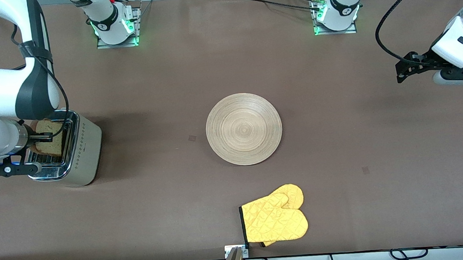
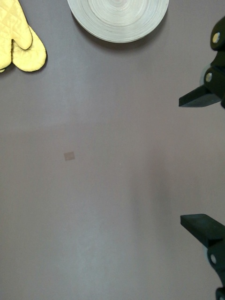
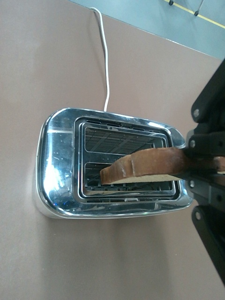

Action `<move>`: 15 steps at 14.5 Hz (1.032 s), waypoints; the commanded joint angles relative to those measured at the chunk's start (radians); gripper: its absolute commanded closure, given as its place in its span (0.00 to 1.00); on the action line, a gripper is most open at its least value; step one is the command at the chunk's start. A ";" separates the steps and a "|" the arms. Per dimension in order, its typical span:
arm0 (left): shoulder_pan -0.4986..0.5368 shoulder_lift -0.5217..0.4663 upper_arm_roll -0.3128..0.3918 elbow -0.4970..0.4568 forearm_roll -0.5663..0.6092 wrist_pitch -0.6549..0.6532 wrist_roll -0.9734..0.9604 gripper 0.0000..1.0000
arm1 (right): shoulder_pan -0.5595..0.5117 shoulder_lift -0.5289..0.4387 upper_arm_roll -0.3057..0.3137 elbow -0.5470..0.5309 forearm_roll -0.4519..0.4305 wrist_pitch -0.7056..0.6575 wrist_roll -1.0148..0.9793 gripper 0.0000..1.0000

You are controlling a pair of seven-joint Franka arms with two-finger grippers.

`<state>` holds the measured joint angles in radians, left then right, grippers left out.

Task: Move plate and put bread in toaster
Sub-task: 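Carry the bread over the toaster slot with the right gripper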

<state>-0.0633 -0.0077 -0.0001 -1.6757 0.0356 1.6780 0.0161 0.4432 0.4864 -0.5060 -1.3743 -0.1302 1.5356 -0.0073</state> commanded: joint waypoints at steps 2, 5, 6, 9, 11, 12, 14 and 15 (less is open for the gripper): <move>0.000 -0.012 0.000 0.007 0.015 -0.026 -0.012 0.00 | -0.004 -0.005 0.006 -0.014 0.011 0.034 -0.016 1.00; 0.000 -0.012 -0.003 0.007 0.017 -0.026 -0.012 0.00 | -0.004 0.007 0.006 -0.038 0.037 0.047 -0.014 1.00; 0.000 -0.012 -0.004 0.007 0.015 -0.026 -0.012 0.00 | -0.004 0.008 0.006 -0.043 0.038 0.060 -0.016 1.00; 0.000 -0.012 -0.004 0.007 0.017 -0.026 -0.012 0.00 | -0.008 0.012 0.006 -0.051 0.060 0.077 -0.016 1.00; 0.000 -0.012 -0.004 0.007 0.015 -0.026 -0.012 0.00 | -0.012 0.011 0.006 -0.061 0.061 0.077 -0.016 1.00; 0.000 -0.012 -0.004 0.007 0.015 -0.026 -0.012 0.00 | -0.012 0.009 0.006 -0.069 0.061 0.072 -0.016 1.00; 0.000 -0.012 -0.004 0.007 0.017 -0.026 -0.012 0.00 | -0.014 0.008 0.006 -0.095 0.069 0.075 -0.017 1.00; 0.000 -0.012 -0.004 0.007 0.015 -0.026 -0.012 0.00 | -0.014 0.009 0.006 -0.101 0.073 0.075 -0.016 0.94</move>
<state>-0.0632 -0.0077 -0.0001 -1.6757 0.0357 1.6702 0.0147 0.4362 0.5082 -0.5054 -1.4429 -0.0777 1.6033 -0.0084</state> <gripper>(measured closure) 0.000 0.899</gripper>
